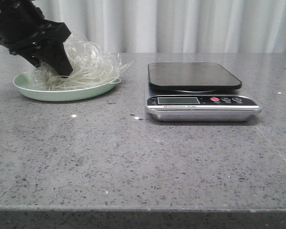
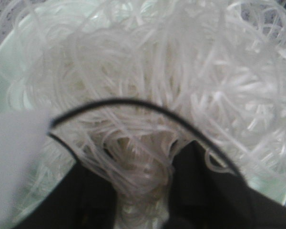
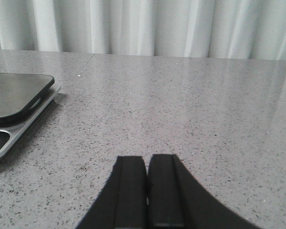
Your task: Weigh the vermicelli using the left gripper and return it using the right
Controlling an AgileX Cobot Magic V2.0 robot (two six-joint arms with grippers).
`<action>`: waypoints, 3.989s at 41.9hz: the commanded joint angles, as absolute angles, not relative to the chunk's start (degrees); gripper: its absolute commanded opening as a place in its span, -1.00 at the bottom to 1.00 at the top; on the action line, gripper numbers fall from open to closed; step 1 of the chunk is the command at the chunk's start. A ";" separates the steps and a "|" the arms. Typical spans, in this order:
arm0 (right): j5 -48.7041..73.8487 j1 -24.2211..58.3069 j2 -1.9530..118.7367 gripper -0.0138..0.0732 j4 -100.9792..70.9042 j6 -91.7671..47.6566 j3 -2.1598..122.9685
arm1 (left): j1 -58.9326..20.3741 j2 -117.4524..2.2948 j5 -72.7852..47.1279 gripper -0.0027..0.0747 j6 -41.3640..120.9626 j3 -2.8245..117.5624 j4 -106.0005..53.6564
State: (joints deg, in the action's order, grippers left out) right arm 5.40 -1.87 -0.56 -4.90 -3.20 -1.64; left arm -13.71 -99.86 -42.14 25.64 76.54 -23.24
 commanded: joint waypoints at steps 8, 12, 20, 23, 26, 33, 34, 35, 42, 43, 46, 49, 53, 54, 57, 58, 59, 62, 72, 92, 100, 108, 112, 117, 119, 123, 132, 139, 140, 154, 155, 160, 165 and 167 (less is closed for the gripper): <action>1.15 -2.26 -1.51 -0.33 -4.53 -3.11 -1.14 | -14.16 -97.59 -44.40 -0.56 25.52 80.05 -23.96; 1.15 -2.26 -1.51 -0.33 -4.53 -3.11 -1.14 | -14.16 -95.89 -45.08 -0.56 25.52 81.32 -23.96; 1.15 -2.26 -1.51 -0.33 -4.53 -3.11 -1.14 | -14.16 -90.32 -45.08 -0.56 25.52 83.38 -23.96; 1.10 -2.26 -1.51 -0.33 -4.53 -3.11 -1.14 | -14.16 -88.29 -45.08 -0.56 25.52 84.50 -24.52; 1.10 -2.26 -1.51 -0.33 -4.53 -3.11 -1.14 | -14.16 -86.34 -45.08 -0.56 25.52 85.73 -26.24; 1.10 -2.26 -1.51 -0.33 -4.53 -3.11 -1.14 | -15.67 -83.39 -44.98 -0.56 25.52 89.76 -29.33; 1.10 -2.26 -1.51 -0.33 -4.53 -3.11 -1.14 | -16.46 -83.27 -44.98 -0.56 25.52 90.28 -29.33; 1.10 -2.26 -1.51 -0.33 -4.53 -3.11 -1.14 | -17.13 -83.16 -44.82 -0.56 25.52 90.82 -29.33; 1.10 -2.26 -1.51 -0.33 -4.53 -3.11 -1.14 | -24.18 -83.15 -40.41 -0.56 25.52 93.30 -29.46; 1.10 -2.26 -1.51 -0.33 -4.53 -3.11 -1.14 | -25.59 -83.15 -39.42 -0.56 25.52 93.30 -29.46; 1.10 -2.26 -1.51 -0.33 -4.53 -3.11 -1.14 | -28.86 -83.49 -36.63 -0.56 25.52 93.30 -29.46; 1.10 -2.26 -1.51 -0.33 -4.53 -3.11 -1.14 | -31.67 -84.53 -34.41 -0.56 25.52 93.30 -29.46; 1.10 -2.26 -1.51 -0.33 -4.53 -3.11 -1.14 | -34.70 -87.09 -33.27 -0.56 25.52 93.30 -29.31; 1.10 -2.26 -1.51 -0.33 -4.53 -3.11 -1.14 | -35.23 -87.90 -33.22 -0.56 25.52 93.30 -29.31; 1.10 -2.26 -1.51 -0.33 -4.53 -3.11 -1.14 | -36.41 -89.92 -33.09 -0.56 25.52 93.30 -29.31; 1.10 -2.26 -1.51 -0.33 -4.53 -3.11 -1.14 | -36.54 -90.54 -33.09 -0.56 25.52 93.30 -29.31; 1.10 -2.26 -1.51 -0.33 -4.53 -3.11 -1.14 | -36.85 -91.38 -33.09 -0.56 25.52 93.30 -29.18; 1.10 -2.26 -1.51 -0.33 -4.53 -3.11 -1.14 | -37.30 -93.43 -33.09 -0.56 25.52 93.30 -29.06; 1.10 -2.26 -1.51 -0.33 -4.53 -3.11 -1.14 | -37.39 -99.24 -34.05 -0.56 25.52 93.30 -28.94; 1.10 -2.26 -1.51 -0.33 -4.53 -3.11 -1.14 | -37.39 -102.65 -36.37 -0.54 25.52 93.30 -29.07; 1.10 -2.26 -1.51 -0.33 -4.53 -3.11 -1.14 | -37.39 -102.65 -38.62 -0.51 25.52 93.30 -29.07; 1.10 -2.26 -1.51 -0.33 -4.53 -3.11 -1.14 | -37.39 -102.54 -39.54 -0.07 25.52 93.30 -29.07; 1.10 -2.26 -1.51 -0.33 -4.53 -3.11 -1.14 | -37.39 -102.16 -39.79 0.25 25.52 93.30 -29.07; 1.10 -2.26 -1.51 -0.33 -4.53 -3.11 -1.14 | -37.39 -101.04 -39.81 0.54 25.52 93.30 -28.97; 1.10 -2.26 -1.51 -0.33 -4.53 -3.11 -1.14 | -37.27 -100.48 -39.81 0.59 25.52 93.30 -28.97; 1.10 -2.26 -1.51 -0.33 -4.53 -3.11 -1.14 | -36.76 -99.24 -40.05 0.59 25.52 93.30 -28.41; 1.10 -2.26 -1.51 -0.33 -4.53 -3.11 -1.14 | -34.47 -95.19 -43.94 0.59 25.52 93.30 -27.71; 1.10 -2.26 -1.51 -0.33 -4.53 -3.11 -1.14 | -31.26 -91.36 -47.10 0.58 22.79 93.30 -27.06; 1.10 -2.26 -1.51 -0.33 -4.53 -3.11 -1.14 | -30.87 -90.61 -47.45 0.57 22.26 93.30 -26.89; 1.10 -2.26 -1.51 -0.33 -4.53 -3.11 -1.14 | -25.11 -79.17 -49.45 0.22 11.28 90.18 -10.92; 1.10 -2.26 -1.51 -0.33 -4.53 -3.11 -1.14 | -24.73 -78.27 -49.45 0.19 10.41 89.45 -9.81; 1.10 -2.26 -1.51 -0.33 -4.53 -3.11 -1.14 | -22.43 -72.93 -48.59 0.03 7.48 83.72 -5.35; 1.05 -2.26 -1.51 -0.33 -4.53 -3.11 -1.14 | -19.61 -66.60 -44.67 -0.20 7.48 75.77 -4.47; 0.97 -2.26 -1.51 -0.33 -4.53 -3.11 -1.14 | -18.32 -63.82 -42.67 -0.30 7.48 72.36 -4.47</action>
